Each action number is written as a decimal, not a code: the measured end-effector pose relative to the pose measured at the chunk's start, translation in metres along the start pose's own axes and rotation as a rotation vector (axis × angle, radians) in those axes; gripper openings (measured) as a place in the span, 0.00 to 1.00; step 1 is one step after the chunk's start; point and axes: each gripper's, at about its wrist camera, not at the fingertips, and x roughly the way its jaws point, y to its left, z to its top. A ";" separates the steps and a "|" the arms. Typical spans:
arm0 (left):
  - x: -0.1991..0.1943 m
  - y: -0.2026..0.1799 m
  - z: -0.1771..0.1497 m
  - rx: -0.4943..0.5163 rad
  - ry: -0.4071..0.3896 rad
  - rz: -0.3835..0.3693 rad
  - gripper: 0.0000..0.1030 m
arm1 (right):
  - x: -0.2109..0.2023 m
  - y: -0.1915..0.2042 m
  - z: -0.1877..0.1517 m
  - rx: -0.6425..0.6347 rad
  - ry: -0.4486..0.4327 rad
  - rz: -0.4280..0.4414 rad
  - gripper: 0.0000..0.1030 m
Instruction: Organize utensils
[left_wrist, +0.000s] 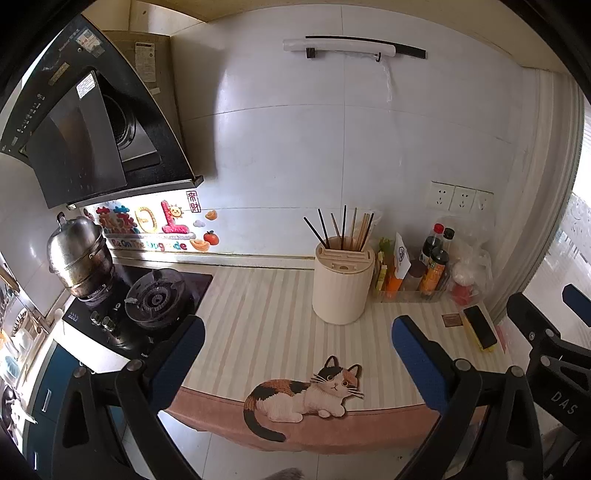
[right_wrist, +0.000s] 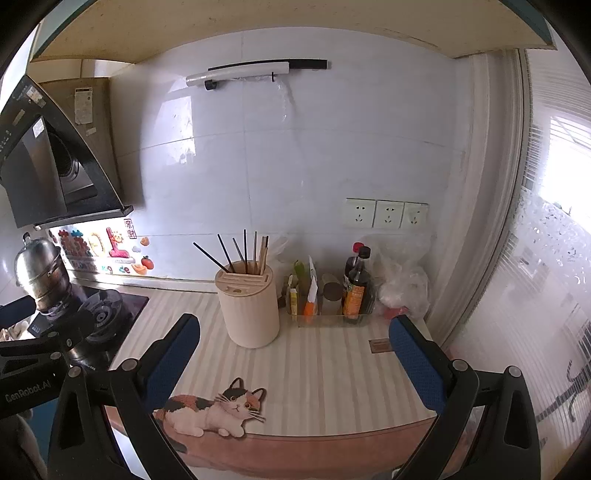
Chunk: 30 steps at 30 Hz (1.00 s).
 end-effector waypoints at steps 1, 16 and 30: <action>0.000 0.000 0.001 0.001 0.000 0.000 1.00 | 0.000 0.000 0.000 0.000 0.002 0.000 1.00; 0.004 -0.002 0.005 0.002 0.006 -0.005 1.00 | 0.008 0.002 -0.002 0.004 0.022 0.003 1.00; 0.005 -0.005 0.003 0.005 -0.002 0.000 1.00 | 0.007 0.004 -0.003 0.006 0.020 0.005 1.00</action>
